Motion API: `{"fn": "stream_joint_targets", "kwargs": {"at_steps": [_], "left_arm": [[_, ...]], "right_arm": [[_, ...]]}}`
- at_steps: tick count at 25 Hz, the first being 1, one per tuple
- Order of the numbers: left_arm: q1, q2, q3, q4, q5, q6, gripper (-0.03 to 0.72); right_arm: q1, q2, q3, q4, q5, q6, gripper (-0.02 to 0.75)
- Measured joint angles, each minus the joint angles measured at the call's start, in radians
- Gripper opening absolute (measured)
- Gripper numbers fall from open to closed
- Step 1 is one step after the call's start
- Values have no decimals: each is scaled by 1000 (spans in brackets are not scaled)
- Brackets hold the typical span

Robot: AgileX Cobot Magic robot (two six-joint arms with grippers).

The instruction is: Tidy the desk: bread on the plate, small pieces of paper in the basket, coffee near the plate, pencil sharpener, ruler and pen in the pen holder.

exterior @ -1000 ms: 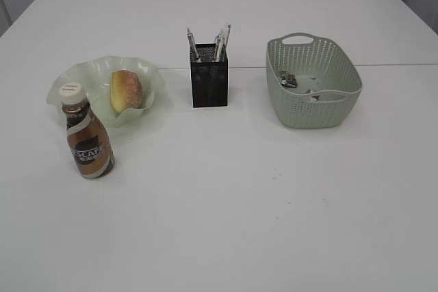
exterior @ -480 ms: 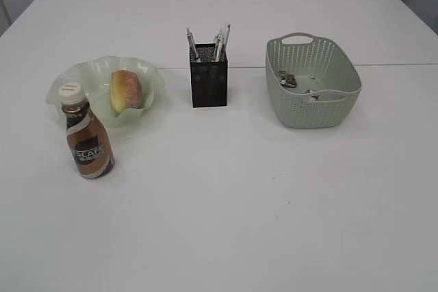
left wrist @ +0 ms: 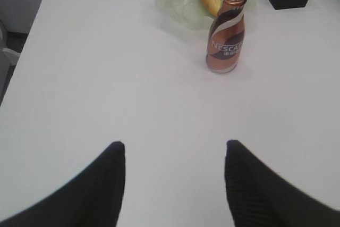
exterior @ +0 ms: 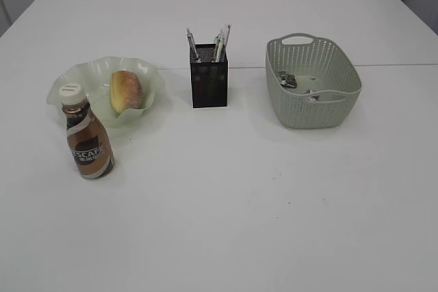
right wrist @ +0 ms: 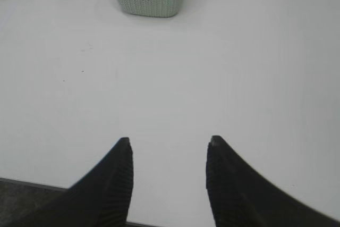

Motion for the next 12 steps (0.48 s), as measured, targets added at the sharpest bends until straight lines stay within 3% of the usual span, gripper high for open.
{"fn": "stream_joint_targets", "kwargs": {"at_steps": [12], "left_arm": [[4, 0, 0, 0, 0, 0, 423]], "right_arm": [[0, 0, 1, 0, 0, 0, 333]]}}
